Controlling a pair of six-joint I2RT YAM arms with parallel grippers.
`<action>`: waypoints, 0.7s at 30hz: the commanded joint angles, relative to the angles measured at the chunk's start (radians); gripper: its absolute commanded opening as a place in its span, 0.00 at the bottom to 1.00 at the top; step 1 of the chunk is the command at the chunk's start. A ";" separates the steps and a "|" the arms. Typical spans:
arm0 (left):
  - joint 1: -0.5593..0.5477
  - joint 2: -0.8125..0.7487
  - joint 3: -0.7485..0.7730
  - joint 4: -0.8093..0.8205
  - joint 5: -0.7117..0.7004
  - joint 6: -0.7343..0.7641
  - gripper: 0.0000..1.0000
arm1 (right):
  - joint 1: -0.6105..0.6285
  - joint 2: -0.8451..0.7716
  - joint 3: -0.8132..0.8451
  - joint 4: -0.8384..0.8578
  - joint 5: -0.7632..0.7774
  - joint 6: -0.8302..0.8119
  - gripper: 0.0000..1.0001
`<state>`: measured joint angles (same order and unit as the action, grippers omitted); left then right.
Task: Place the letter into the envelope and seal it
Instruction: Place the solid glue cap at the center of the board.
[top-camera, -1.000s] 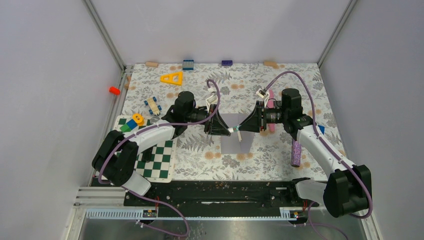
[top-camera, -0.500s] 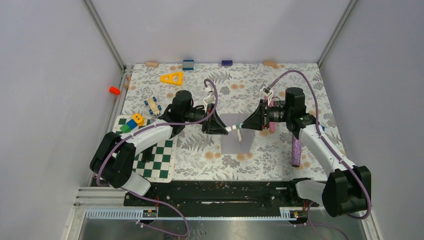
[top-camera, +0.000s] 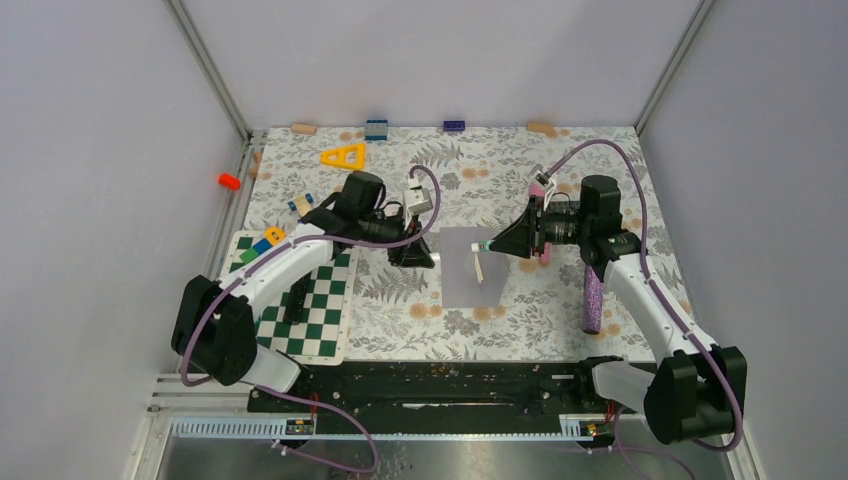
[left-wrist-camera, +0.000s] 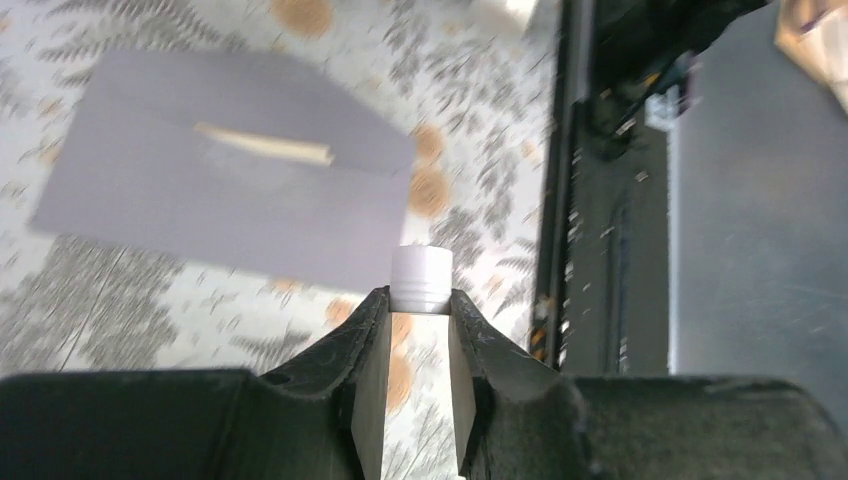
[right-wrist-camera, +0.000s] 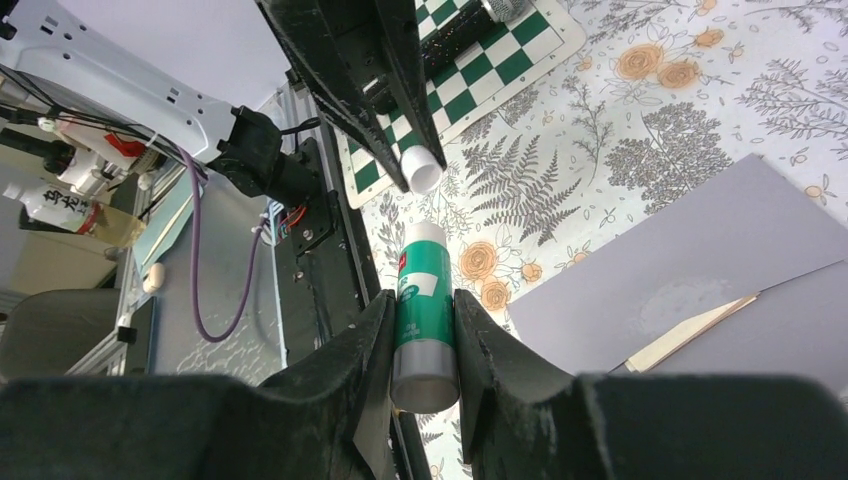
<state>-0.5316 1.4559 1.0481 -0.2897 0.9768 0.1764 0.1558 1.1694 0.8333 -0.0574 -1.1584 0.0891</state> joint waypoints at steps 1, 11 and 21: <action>0.025 -0.047 0.085 -0.340 -0.251 0.325 0.18 | -0.007 -0.053 0.036 -0.007 0.023 -0.033 0.00; 0.020 0.168 0.363 -0.776 -0.620 0.653 0.18 | -0.009 -0.081 0.035 -0.011 0.029 -0.040 0.00; -0.036 0.406 0.469 -0.896 -0.895 0.754 0.16 | -0.030 -0.105 0.032 -0.013 0.022 -0.045 0.00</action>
<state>-0.5442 1.8332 1.4715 -1.1053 0.2325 0.8589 0.1417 1.0927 0.8333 -0.0784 -1.1339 0.0574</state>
